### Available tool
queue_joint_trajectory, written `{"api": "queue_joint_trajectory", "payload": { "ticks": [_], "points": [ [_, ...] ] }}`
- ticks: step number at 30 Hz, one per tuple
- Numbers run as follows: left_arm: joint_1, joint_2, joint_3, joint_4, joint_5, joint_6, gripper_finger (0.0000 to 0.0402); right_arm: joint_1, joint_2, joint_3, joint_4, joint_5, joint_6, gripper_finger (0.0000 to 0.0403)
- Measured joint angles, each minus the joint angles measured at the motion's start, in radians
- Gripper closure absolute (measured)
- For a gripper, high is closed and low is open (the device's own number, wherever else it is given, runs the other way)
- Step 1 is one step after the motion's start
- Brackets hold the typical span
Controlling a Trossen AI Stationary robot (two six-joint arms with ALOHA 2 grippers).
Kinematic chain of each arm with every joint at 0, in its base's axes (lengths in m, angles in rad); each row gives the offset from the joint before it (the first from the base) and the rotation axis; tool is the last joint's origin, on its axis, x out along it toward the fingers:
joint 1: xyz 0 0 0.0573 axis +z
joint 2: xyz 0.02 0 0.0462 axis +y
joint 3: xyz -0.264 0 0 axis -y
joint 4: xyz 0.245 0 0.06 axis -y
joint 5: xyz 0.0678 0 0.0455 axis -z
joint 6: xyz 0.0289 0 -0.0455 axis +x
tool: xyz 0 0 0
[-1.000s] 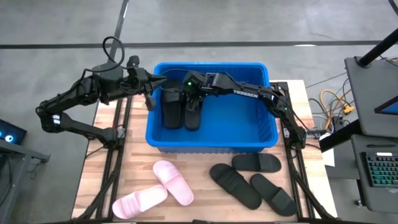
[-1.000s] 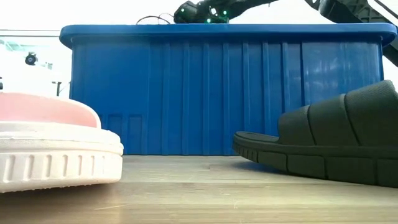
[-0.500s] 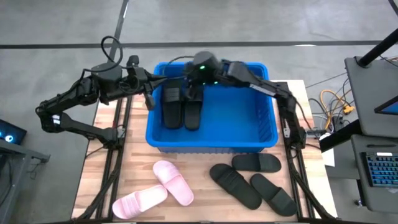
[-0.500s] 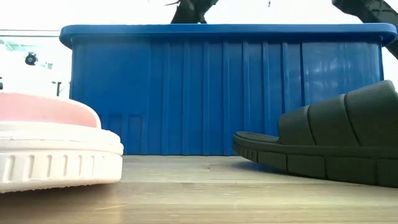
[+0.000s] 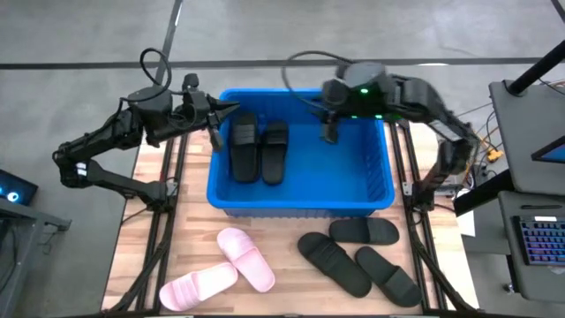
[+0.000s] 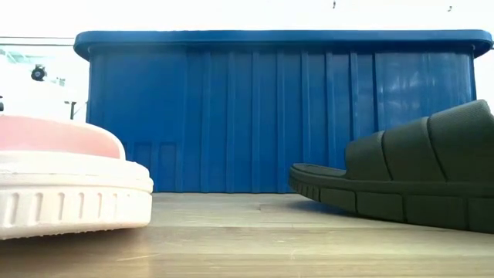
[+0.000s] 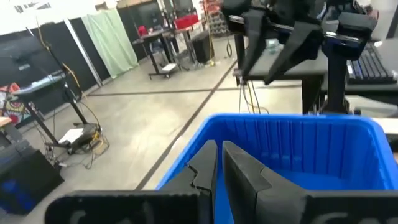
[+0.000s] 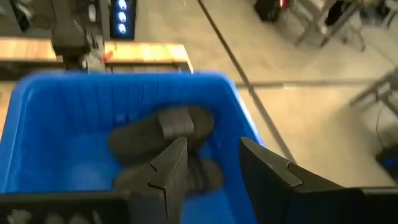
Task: Pick and place slides into bin
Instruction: Put the black slide into the blue bin
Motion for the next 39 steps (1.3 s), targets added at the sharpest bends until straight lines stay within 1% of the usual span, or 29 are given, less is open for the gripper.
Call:
{"api": "queue_joint_trajectory", "payload": {
  "ticks": [3, 8, 13, 15, 18, 21, 24, 26, 29, 33, 37, 39],
  "points": [
    [0.000, 0.010, 0.000, 0.003, 0.000, 0.000, 0.0391, 0.017, -0.069, -0.030, -0.067, 0.009, 0.050, 0.0276],
    [0.000, 0.039, 0.000, 0.004, 0.000, -0.008, 0.0391, 0.097, -0.190, -0.123, -0.069, 0.014, 0.093, 0.0287],
    [0.000, 0.073, 0.000, 0.006, 0.001, -0.008, 0.0391, 0.209, -0.300, -0.214, -0.044, 0.108, 0.145, 0.0299],
    [0.000, 0.089, 0.000, 0.003, 0.002, -0.007, 0.0391, 0.248, -0.342, -0.255, -0.035, 0.117, 0.170, 0.0303],
    [0.000, 0.109, 0.000, 0.004, 0.002, 0.020, 0.0391, 0.282, -0.392, -0.315, -0.017, 0.102, 0.199, 0.0307],
    [0.000, 0.122, 0.000, 0.004, 0.002, 0.049, 0.0391, 0.291, -0.423, -0.376, -0.021, 0.095, 0.238, 0.0307],
    [0.000, 0.128, 0.000, 0.004, 0.002, 0.046, 0.0391, 0.291, -0.442, -0.437, -0.024, 0.029, 0.245, 0.0303],
    [0.000, 0.124, 0.000, 0.003, 0.002, 0.046, 0.0391, 0.291, -0.449, -0.478, -0.009, 0.005, 0.244, 0.0300],
    [0.000, 0.119, 0.000, 0.005, 0.002, 0.044, 0.0391, 0.311, -0.467, -0.552, 0.106, 0.003, 0.233, 0.0299],
    [0.000, 0.113, 0.000, 0.007, 0.002, 0.044, 0.0391, 0.366, -0.502, -0.644, 0.291, -0.010, 0.155, 0.0306],
    [0.000, 0.112, 0.001, 0.012, 0.002, 0.044, 0.0391, 0.396, -0.533, -0.722, 0.365, -0.037, 0.161, 0.0312],
    [0.000, 0.112, 0.001, 0.012, 0.003, 0.044, 0.0391, 0.400, -0.538, -0.759, 0.370, -0.101, 0.187, 0.0311]
  ]
}}
